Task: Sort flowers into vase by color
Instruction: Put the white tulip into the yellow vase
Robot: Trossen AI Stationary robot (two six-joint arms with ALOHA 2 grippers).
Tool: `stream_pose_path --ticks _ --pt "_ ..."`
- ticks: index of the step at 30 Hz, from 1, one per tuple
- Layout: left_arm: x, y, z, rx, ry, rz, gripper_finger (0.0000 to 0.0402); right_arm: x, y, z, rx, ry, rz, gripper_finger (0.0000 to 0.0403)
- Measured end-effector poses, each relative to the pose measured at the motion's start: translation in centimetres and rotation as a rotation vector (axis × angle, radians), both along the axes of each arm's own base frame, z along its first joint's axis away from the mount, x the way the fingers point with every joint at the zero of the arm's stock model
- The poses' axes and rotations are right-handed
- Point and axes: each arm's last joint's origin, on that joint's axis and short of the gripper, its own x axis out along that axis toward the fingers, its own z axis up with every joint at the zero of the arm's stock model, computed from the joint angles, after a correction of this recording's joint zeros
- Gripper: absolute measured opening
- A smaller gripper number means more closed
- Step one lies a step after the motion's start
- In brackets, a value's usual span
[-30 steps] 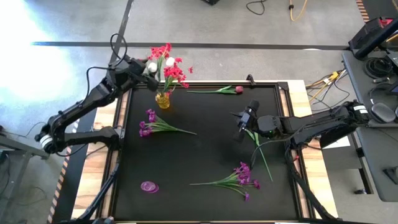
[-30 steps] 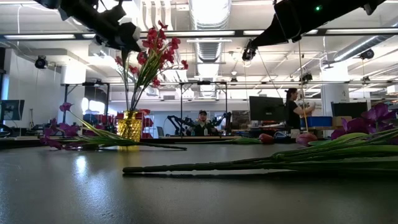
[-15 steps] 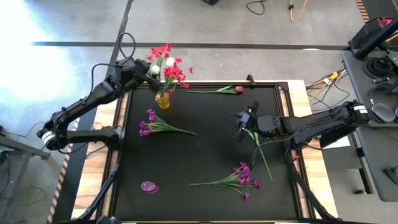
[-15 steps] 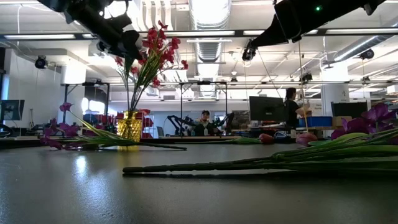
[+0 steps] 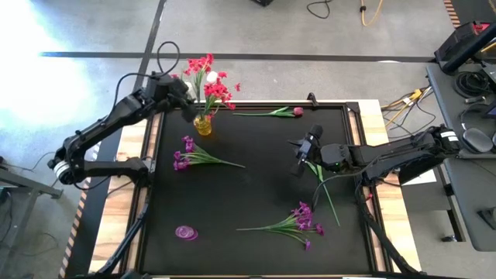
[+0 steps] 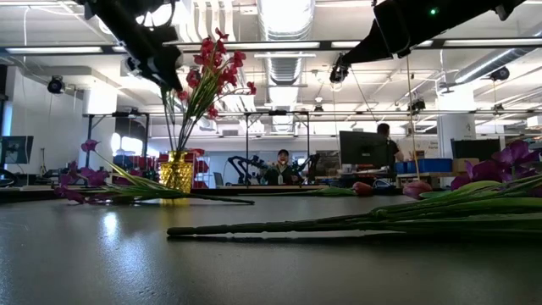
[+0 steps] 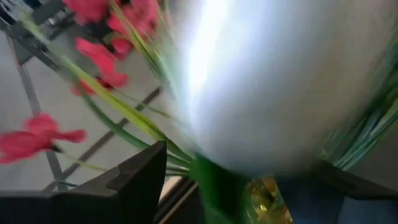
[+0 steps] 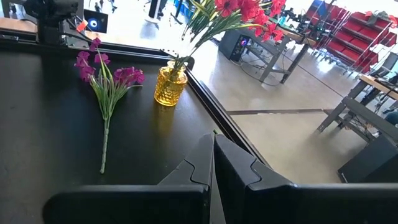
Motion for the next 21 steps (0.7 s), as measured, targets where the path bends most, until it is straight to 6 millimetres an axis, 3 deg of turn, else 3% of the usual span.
stream_pose_path --ticks 3,10,21 --pt "0.2 0.2 -0.3 -0.031 0.060 -0.016 0.0263 0.0 0.0 0.0 0.000 0.000 0.000 0.0009" --pt "0.2 0.2 1.9 -0.068 0.095 -0.016 0.0263 0.0 0.0 0.0 -0.001 0.000 0.000 0.0009" --pt "-2.0 -2.0 2.2 -0.005 -0.001 0.001 0.0262 0.0 0.0 -0.1 -0.004 0.017 0.001 0.0009"
